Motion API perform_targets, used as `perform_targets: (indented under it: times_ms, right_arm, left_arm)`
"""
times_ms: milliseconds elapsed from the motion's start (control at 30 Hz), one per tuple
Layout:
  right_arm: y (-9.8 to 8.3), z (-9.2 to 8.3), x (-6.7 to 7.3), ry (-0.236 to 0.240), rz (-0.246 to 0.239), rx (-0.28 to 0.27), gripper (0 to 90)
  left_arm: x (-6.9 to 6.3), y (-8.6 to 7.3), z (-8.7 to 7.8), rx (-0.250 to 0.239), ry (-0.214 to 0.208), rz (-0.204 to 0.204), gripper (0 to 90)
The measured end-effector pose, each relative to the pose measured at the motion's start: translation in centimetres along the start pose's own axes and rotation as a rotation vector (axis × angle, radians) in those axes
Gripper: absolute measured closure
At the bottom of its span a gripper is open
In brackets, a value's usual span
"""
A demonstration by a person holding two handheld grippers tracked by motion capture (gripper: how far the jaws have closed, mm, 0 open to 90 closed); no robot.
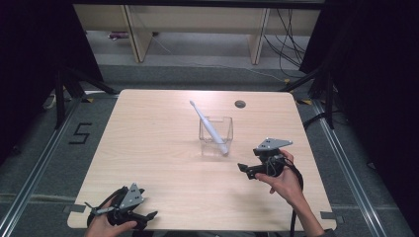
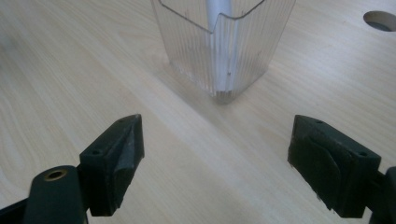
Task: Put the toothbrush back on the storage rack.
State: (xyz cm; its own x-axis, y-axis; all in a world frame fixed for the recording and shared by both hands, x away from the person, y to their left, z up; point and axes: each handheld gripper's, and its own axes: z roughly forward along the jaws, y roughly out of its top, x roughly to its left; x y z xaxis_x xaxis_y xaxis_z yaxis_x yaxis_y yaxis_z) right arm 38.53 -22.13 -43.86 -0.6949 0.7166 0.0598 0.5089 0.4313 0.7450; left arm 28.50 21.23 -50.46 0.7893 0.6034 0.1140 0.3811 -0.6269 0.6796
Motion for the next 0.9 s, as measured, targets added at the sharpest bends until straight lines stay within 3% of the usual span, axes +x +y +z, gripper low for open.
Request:
perform_targets:
  times_ms: [33,67,333,400,433,633,700,900]
  right_arm:
    - [-0.2,0.1,-0.1,-0.007,-0.017,-0.012,19.1]
    - [-0.3,0.1,0.2,-0.003,0.013,0.002,19.2]
    - [-1.1,0.0,0.5,0.005,0.008,0.008,19.2]
    - [-1.2,0.1,0.4,0.002,-0.018,-0.007,19.3]
    - [-1.4,0.1,0.4,0.006,-0.007,-0.008,19.3]
    - [-2.0,-0.2,0.4,0.006,-0.010,-0.007,19.3]
    - [-2.3,-0.4,0.6,0.007,0.020,-0.001,19.2]
    - [-3.2,-0.7,0.3,0.000,0.013,-0.002,19.2]
  left_arm:
    - [0.0,0.0,0.0,0.000,0.000,0.000,15.1]
    - [0.1,0.0,0.0,0.001,-0.004,-0.002,15.2]
    - [0.0,0.0,0.0,-0.001,-0.003,0.000,15.1]
    - [0.1,0.0,-0.1,0.007,-0.008,0.010,15.1]
    - [0.1,0.0,0.0,0.007,0.003,-0.005,15.1]
    - [0.0,0.0,0.0,0.000,-0.001,0.000,15.1]
    - [0.1,-0.1,-0.1,0.005,-0.004,-0.004,15.1]
    - [0.0,0.0,0.0,0.002,-0.001,-0.005,15.2]
